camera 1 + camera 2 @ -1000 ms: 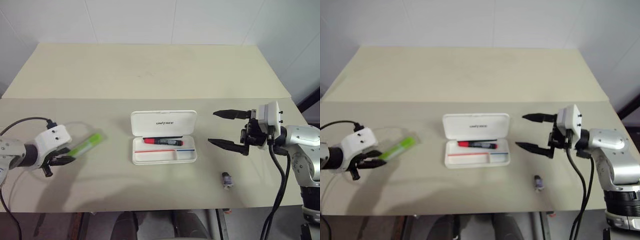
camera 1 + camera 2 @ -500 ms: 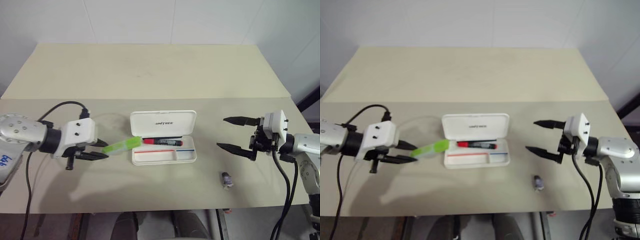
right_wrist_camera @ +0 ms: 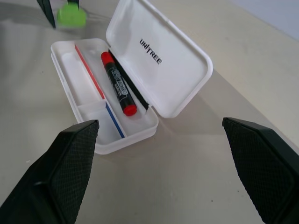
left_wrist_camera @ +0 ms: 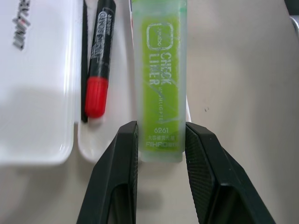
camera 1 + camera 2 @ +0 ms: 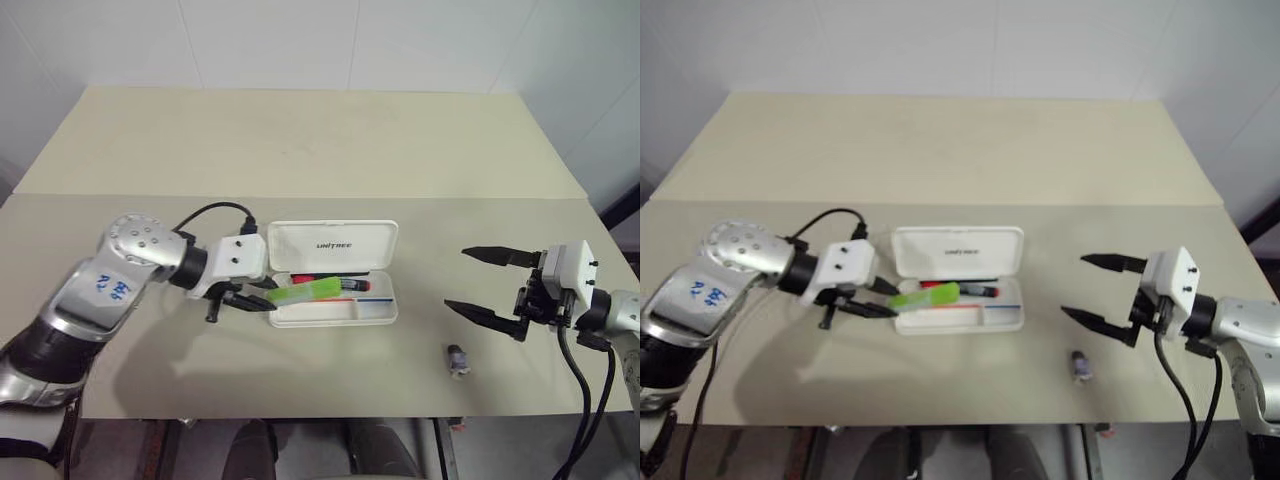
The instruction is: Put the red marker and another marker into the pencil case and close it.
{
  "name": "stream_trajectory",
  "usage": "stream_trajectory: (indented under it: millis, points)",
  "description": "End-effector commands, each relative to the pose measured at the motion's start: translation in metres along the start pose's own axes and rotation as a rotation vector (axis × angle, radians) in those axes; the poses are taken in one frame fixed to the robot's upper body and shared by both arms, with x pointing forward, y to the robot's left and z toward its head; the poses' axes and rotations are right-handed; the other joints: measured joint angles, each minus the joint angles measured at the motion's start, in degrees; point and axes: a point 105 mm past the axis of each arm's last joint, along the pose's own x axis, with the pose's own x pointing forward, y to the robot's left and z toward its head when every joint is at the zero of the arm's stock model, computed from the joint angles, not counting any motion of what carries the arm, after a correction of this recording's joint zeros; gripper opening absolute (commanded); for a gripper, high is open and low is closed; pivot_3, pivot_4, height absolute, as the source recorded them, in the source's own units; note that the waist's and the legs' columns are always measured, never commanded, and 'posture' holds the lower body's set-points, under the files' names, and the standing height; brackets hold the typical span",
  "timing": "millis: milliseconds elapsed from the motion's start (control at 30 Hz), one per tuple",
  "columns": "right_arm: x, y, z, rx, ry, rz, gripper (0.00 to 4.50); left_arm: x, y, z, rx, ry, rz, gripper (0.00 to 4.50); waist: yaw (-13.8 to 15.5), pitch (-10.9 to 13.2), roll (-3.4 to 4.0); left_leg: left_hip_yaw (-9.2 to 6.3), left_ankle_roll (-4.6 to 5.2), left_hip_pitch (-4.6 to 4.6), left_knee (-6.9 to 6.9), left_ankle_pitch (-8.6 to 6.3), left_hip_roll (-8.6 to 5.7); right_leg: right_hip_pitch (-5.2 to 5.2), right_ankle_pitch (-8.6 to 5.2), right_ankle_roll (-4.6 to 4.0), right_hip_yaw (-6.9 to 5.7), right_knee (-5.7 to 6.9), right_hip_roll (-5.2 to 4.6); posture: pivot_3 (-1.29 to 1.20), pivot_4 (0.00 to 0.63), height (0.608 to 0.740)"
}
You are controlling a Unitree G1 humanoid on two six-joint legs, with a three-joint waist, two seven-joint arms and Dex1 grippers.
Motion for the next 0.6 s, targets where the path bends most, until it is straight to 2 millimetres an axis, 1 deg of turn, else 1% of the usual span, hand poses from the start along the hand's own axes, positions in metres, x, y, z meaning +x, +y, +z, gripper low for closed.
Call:
stream_trajectory:
  millis: [33, 267, 433, 600]
  points:
    - [-0.006, -0.002, 0.014, -0.05, -0.02, -0.035, 4.5, 0.002, 0.006, 0.007, 0.025, 0.014, 0.009, 1.06, 0.0, 0.0, 0.0, -0.02, 0.02, -0.01, 0.07, -0.01, 0.0, 0.03, 0.01, 0.01, -0.01, 0.0, 0.0, 0.0, 0.15, 0.74]
    - [-0.005, 0.004, 0.014, -0.04, -0.03, -0.066, 4.5, 0.01, 0.008, 0.009, 0.038, 0.029, -0.012, 1.06, 0.0, 0.0, 0.0, -0.08, 0.12, 0.03, 0.38, -0.06, -0.01, 0.31, 0.01, 0.02, 0.0, -0.08, 0.0, 0.0, 0.15, 0.74]
    - [-0.003, 0.007, 0.015, -0.037, -0.038, -0.08, 4.5, 0.011, 0.01, 0.007, 0.05, 0.054, -0.022, 1.06, 0.0, 0.0, 0.0, -0.1, 0.13, 0.04, 0.39, -0.05, -0.02, 0.35, 0.0, -0.01, 0.0, -0.08, -0.01, 0.0, 0.15, 0.74]
    - [-0.003, 0.008, 0.016, -0.035, -0.041, -0.091, 4.5, 0.017, 0.007, 0.006, 0.043, 0.058, -0.048, 1.06, 0.1, 0.0, 0.0, -0.13, 0.13, 0.04, 0.36, -0.05, -0.02, 0.35, 0.01, 0.01, -0.01, -0.08, 0.0, 0.0, 0.15, 0.74]
